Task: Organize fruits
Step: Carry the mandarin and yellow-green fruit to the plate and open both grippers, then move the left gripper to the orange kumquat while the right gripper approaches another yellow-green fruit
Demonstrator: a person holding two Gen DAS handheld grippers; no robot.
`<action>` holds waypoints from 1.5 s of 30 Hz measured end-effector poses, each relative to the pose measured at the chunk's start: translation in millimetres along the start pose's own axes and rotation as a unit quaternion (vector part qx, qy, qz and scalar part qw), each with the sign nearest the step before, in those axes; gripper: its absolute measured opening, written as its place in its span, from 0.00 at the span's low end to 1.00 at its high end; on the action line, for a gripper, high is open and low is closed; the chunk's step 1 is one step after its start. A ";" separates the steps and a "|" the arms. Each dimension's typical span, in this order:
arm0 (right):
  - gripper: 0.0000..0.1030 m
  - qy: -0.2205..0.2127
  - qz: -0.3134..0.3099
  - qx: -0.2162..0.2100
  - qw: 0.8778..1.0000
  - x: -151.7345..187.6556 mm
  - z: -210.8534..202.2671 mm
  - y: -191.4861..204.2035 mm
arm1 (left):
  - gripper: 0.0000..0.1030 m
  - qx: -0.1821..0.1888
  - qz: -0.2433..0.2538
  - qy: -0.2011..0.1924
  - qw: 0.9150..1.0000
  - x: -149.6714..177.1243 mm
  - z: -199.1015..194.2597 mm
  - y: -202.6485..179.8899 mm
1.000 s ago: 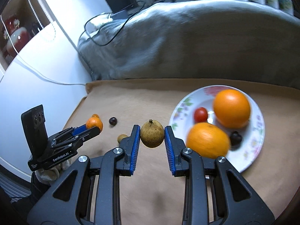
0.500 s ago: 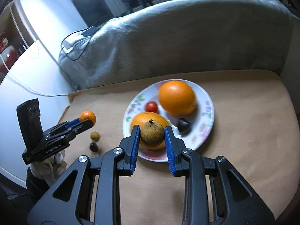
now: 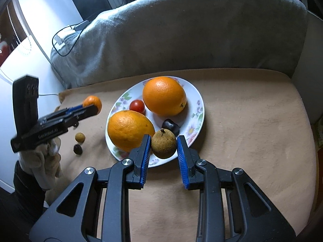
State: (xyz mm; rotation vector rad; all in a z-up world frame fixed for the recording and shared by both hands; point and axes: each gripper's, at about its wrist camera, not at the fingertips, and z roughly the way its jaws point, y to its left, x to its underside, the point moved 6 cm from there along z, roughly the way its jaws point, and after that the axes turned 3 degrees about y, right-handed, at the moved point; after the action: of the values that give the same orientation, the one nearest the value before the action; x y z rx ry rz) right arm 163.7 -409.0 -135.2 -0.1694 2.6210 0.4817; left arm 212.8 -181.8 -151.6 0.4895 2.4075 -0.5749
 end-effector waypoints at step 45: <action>0.87 -0.044 -0.073 -0.006 0.996 1.1 -11.7 34.6 | 0.70 -0.014 0.018 -0.012 1.000 -30.5 -3.9 -17.8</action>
State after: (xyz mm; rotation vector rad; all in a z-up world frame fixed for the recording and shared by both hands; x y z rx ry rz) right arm 150.8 -381.1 -115.5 -0.3330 2.4979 0.4445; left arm 225.4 -200.9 -124.5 0.5094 2.3755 -0.5267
